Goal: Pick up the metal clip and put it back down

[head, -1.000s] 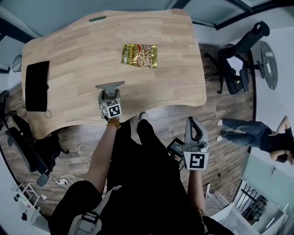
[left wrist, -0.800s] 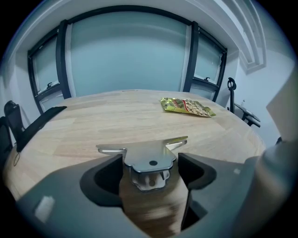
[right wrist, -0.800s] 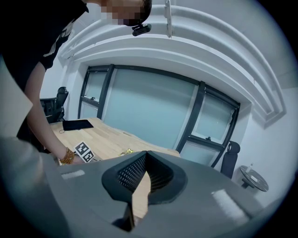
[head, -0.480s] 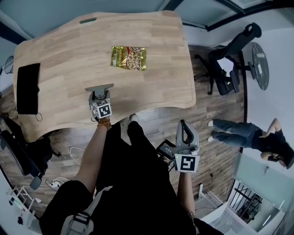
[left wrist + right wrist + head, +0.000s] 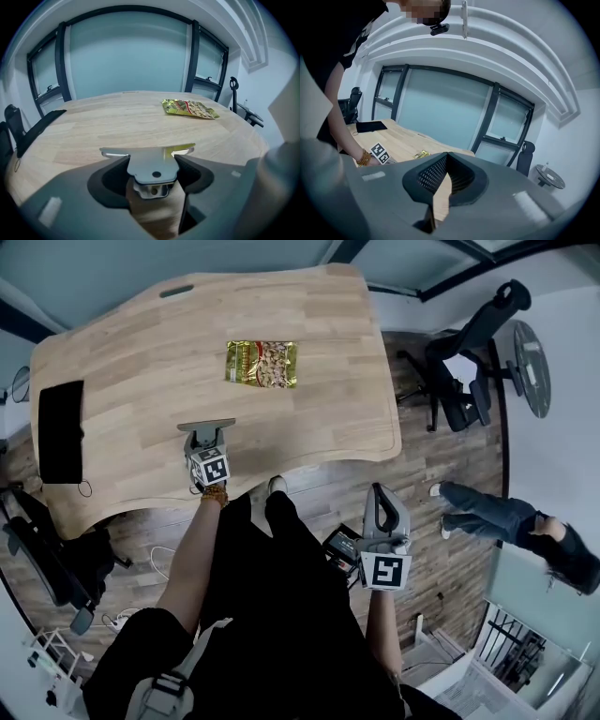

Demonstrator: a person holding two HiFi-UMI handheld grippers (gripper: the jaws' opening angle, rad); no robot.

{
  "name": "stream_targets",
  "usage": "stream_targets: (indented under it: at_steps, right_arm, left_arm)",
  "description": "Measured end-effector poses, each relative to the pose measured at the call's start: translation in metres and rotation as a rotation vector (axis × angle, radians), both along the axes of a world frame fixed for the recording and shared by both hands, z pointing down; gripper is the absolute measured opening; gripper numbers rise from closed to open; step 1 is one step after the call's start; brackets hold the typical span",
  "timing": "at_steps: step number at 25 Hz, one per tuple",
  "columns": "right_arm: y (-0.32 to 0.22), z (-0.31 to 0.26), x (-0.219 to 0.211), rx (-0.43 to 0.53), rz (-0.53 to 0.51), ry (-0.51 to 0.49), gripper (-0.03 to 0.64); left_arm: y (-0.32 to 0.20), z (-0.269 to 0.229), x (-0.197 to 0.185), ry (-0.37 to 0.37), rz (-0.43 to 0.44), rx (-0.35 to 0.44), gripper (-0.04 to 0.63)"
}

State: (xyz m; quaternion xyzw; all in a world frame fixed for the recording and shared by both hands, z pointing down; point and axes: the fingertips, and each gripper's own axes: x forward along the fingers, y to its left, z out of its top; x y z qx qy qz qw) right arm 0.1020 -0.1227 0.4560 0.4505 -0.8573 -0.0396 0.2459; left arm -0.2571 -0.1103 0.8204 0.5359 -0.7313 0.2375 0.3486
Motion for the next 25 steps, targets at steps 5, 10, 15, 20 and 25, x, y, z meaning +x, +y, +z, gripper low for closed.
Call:
stream_targets:
  at_steps: [5,10,15,20,25]
  right_arm:
    - [-0.006,-0.005,0.003,0.013,0.021,-0.003,0.021]
    - [-0.010,-0.006,0.002,0.027,0.025,-0.040,0.021]
    - [-0.014,-0.008,0.010,0.037,0.043,-0.055,0.021]
    - [-0.014,-0.009,0.015,0.041,0.053,-0.076,0.021]
    - [-0.016,-0.007,0.026,0.028,0.078,-0.058,0.021]
  left_arm:
    - [-0.001,0.001,0.002,0.003,0.011,0.001,0.308]
    - [0.002,-0.001,-0.005,-0.009,0.020,-0.003,0.305]
    - [0.001,-0.003,-0.001,-0.004,0.029,0.001,0.305]
    - [-0.003,-0.020,0.002,-0.037,0.069,0.033,0.305]
    - [-0.015,-0.039,0.009,-0.042,0.105,0.079,0.305]
